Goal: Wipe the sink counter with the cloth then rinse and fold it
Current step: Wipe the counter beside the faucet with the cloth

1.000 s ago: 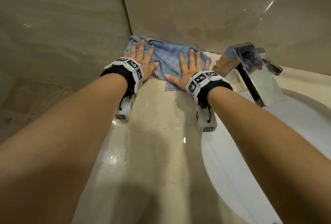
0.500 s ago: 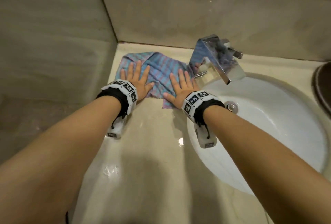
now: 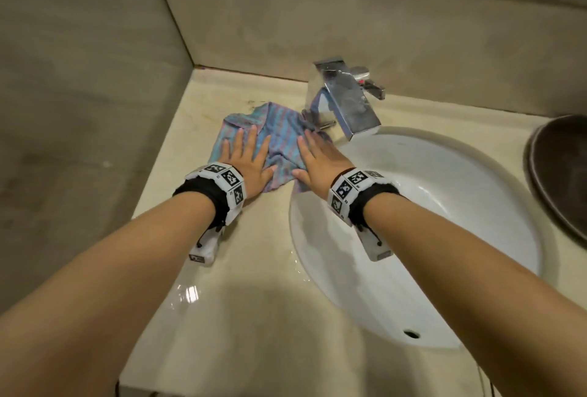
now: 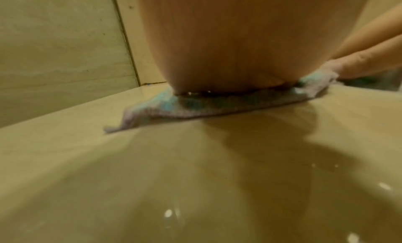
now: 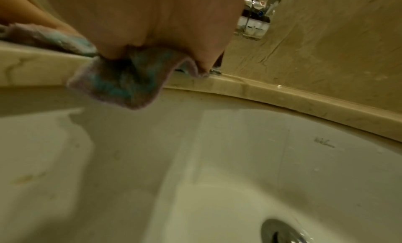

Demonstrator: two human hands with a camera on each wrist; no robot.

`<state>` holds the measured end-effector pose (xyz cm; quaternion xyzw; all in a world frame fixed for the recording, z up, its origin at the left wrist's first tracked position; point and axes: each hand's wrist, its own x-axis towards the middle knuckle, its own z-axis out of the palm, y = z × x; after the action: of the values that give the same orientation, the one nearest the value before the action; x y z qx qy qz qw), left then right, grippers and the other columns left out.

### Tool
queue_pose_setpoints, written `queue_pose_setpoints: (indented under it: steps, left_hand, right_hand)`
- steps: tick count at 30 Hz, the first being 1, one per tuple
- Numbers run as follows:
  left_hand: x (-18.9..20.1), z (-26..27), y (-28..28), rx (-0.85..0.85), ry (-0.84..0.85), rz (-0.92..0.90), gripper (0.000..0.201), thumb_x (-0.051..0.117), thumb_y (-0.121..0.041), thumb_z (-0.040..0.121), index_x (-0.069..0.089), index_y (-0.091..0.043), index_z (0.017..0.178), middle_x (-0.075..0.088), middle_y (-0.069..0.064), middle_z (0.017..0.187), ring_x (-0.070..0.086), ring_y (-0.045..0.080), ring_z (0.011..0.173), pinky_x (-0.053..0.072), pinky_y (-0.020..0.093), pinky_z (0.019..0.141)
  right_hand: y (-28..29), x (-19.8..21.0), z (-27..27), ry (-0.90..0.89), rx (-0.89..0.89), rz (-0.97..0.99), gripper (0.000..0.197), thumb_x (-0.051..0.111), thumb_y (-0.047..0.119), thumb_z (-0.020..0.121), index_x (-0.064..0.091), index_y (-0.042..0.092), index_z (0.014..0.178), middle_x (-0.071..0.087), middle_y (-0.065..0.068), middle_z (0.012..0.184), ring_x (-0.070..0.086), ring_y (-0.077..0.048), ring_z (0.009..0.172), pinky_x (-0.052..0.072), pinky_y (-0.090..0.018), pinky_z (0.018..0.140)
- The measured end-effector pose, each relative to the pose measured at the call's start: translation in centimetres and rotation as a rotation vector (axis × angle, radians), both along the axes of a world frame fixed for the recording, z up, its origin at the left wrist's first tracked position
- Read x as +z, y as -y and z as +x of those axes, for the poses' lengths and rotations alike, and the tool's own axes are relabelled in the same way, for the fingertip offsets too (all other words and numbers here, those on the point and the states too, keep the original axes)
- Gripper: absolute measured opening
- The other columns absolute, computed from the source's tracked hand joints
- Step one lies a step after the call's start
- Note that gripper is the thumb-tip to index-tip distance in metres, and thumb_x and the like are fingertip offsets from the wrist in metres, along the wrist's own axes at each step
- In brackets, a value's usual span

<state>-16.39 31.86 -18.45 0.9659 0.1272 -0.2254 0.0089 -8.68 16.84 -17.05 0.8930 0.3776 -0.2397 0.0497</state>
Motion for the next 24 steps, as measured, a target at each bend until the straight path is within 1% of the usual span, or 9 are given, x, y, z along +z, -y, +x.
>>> queue_pose_setpoints:
  steps: [3,5,7,9,11,13,17,20,24]
  left_hand:
    - [0.3,0.0,2.5,0.039,-0.015,-0.019,0.065,0.018,-0.046,0.098,-0.011,-0.018,0.149,-0.021,0.009,0.156,-0.014,0.032,0.145,-0.004,0.048,0.117]
    - [0.5,0.2,3.7,0.066,-0.031,-0.043,0.064,0.018,-0.047,0.098,-0.012,-0.021,0.149,-0.021,0.009,0.156,-0.014,0.032,0.145,-0.004,0.047,0.117]
    - [0.7,0.4,4.6,0.083,-0.036,-0.063,0.063,0.017,-0.047,0.098,-0.012,-0.023,0.149,-0.022,0.008,0.156,-0.014,0.033,0.145,-0.003,0.047,0.118]
    - [0.9,0.7,5.5,0.08,-0.048,-0.09,0.063,0.018,-0.047,0.098,-0.011,-0.025,0.149,-0.022,0.008,0.156,-0.014,0.033,0.145,-0.003,0.046,0.118]
    - [1.1,1.3,6.9,0.062,-0.054,-0.123,0.062,0.02,-0.046,0.099,-0.009,-0.024,0.149,-0.02,0.009,0.156,-0.013,0.034,0.145,-0.002,0.045,0.118]
    - [1.2,2.1,8.5,0.039,-0.025,-0.126,0.063,0.021,-0.045,0.099,-0.005,-0.022,0.15,-0.015,0.011,0.157,-0.008,0.035,0.146,0.001,0.045,0.118]
    - [1.3,4.0,12.3,0.045,0.052,-0.144,0.066,0.026,-0.042,0.099,-0.003,-0.013,0.15,-0.007,0.011,0.159,-0.004,0.03,0.147,0.005,0.042,0.119]
    - [1.0,6.5,15.6,0.082,0.065,-0.156,0.067,0.025,-0.037,0.1,-0.011,-0.009,0.149,-0.014,0.008,0.158,-0.009,0.026,0.147,0.002,0.039,0.119]
    - [0.7,10.6,18.7,0.064,0.123,-0.151,0.068,0.025,-0.039,0.1,-0.008,-0.007,0.15,-0.009,0.009,0.159,-0.005,0.027,0.147,0.001,0.039,0.119]
  right_hand:
    - [2.3,-0.4,1.3,0.047,0.078,-0.026,0.068,0.022,0.042,0.1,-0.005,0.003,0.149,-0.005,-0.016,0.158,0.001,-0.028,0.147,0.007,-0.038,0.121]
    - [3.7,-0.1,2.4,0.037,0.041,0.025,0.065,0.03,0.04,0.099,0.009,0.005,0.149,0.019,-0.018,0.154,0.023,-0.031,0.14,0.019,-0.038,0.116]
    - [5.0,0.3,3.9,0.016,0.022,0.05,0.059,0.036,0.039,0.098,0.022,0.007,0.145,0.032,-0.016,0.147,0.029,-0.03,0.136,0.021,-0.038,0.116]
    - [6.5,0.5,5.6,0.064,0.044,0.011,0.059,0.031,0.04,0.099,0.021,0.006,0.146,0.021,-0.018,0.153,0.018,-0.03,0.143,0.013,-0.039,0.119]
    - [7.9,0.7,7.1,0.057,0.037,-0.026,0.063,0.027,0.041,0.1,0.009,0.006,0.15,0.003,-0.019,0.157,0.004,-0.031,0.147,0.003,-0.039,0.12]
    - [9.3,0.9,8.0,0.059,0.028,-0.058,0.067,0.024,0.044,0.1,-0.001,0.007,0.151,-0.006,-0.02,0.157,-0.003,-0.031,0.147,0.0,-0.039,0.12]
    - [12.6,0.8,9.7,0.064,-0.077,-0.08,0.072,0.022,0.051,0.097,-0.005,0.011,0.151,-0.008,-0.02,0.157,-0.004,-0.033,0.147,0.003,-0.042,0.121]
    - [15.9,0.7,11.2,0.068,-0.171,-0.092,0.072,0.022,0.055,0.096,-0.005,0.015,0.151,-0.008,-0.02,0.157,-0.004,-0.033,0.147,0.004,-0.042,0.121]
    - [20.1,0.7,12.5,0.063,-0.23,-0.101,0.072,0.022,0.055,0.096,-0.007,0.018,0.151,-0.009,-0.02,0.157,-0.005,-0.035,0.146,0.001,-0.041,0.12]
